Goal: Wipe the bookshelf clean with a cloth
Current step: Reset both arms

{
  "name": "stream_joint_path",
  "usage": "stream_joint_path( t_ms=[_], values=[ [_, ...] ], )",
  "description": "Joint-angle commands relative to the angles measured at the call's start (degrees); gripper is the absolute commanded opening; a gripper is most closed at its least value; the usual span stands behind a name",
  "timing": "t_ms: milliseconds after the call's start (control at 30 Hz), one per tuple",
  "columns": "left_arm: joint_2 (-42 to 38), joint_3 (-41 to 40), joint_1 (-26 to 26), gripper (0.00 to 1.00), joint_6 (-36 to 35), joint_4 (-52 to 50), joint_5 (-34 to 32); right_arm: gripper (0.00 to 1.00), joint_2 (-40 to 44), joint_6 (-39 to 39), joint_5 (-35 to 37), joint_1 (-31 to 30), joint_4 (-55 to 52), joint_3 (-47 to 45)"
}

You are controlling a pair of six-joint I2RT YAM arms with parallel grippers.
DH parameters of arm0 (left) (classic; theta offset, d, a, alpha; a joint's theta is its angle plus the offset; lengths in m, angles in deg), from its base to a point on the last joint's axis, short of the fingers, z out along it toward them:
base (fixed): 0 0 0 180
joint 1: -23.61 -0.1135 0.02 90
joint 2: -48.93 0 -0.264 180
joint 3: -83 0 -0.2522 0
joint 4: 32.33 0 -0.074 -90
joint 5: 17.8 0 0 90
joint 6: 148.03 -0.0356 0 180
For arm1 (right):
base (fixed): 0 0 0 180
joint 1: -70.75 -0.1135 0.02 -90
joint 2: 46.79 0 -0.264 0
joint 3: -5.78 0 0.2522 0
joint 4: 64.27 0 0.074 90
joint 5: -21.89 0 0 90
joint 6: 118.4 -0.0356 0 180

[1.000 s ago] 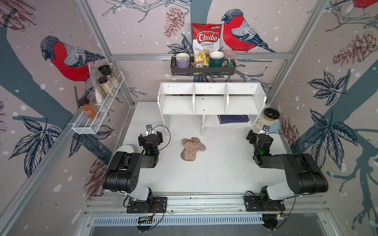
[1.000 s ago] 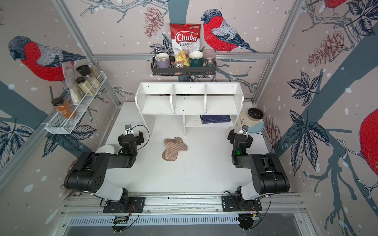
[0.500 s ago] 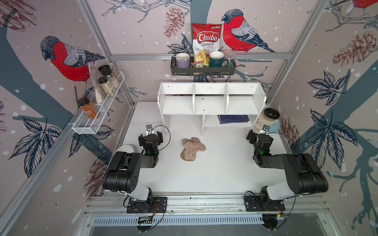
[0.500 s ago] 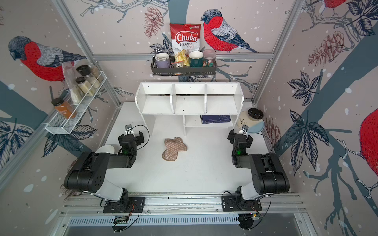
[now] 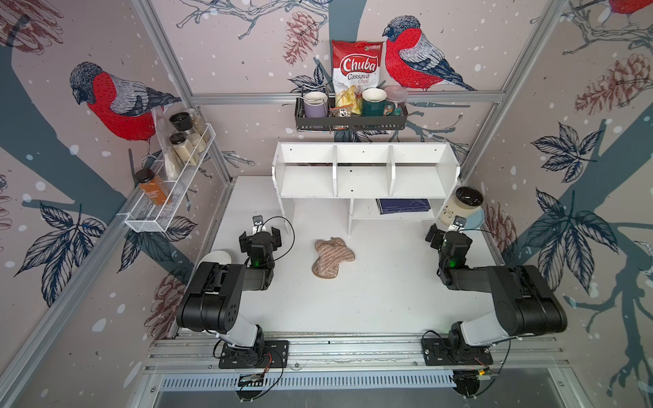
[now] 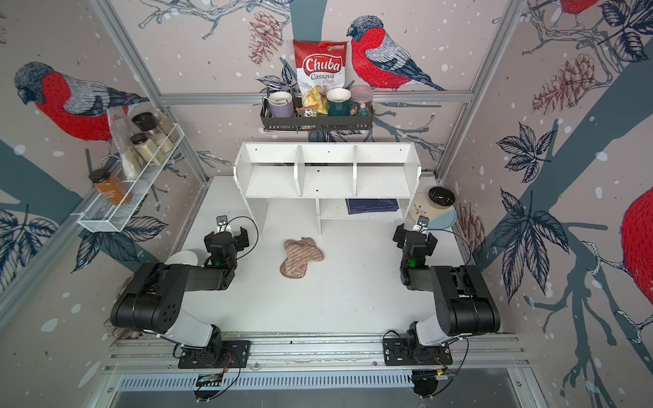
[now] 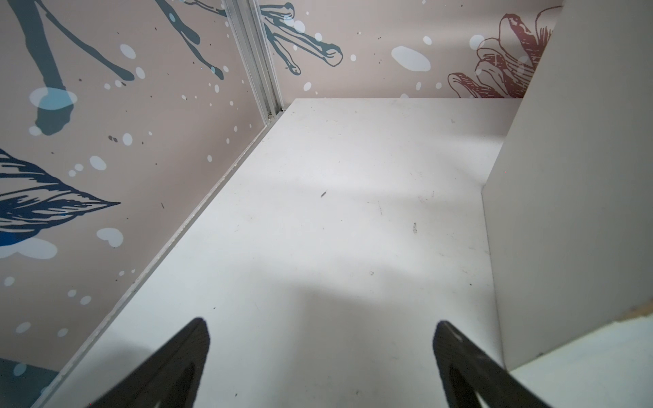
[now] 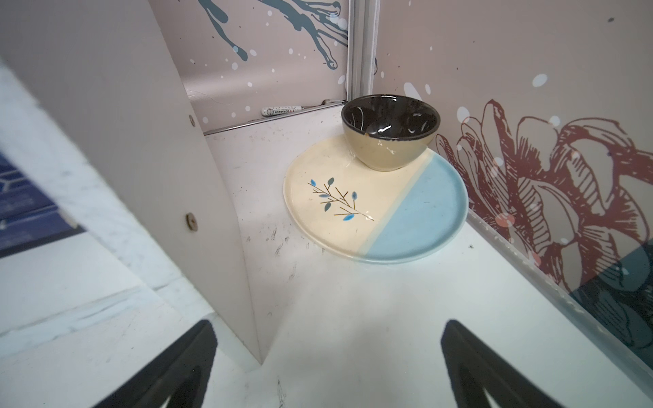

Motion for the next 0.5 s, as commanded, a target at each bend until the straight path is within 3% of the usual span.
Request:
stream_joint_path(
  t_ms=[0, 467],
  values=[
    [-0.08, 0.27, -0.25, 0.99, -0.06, 0.54, -0.14, 1.00, -0.03, 0.59, 0.85, -0.01, 0.46, 0.23],
    [-0.13, 0.16, -0.21, 0.99, -0.05, 0.56, -0.15, 1.00, -0.27, 0.84, 0.23, 0.00, 0.88, 0.31]
  ],
)
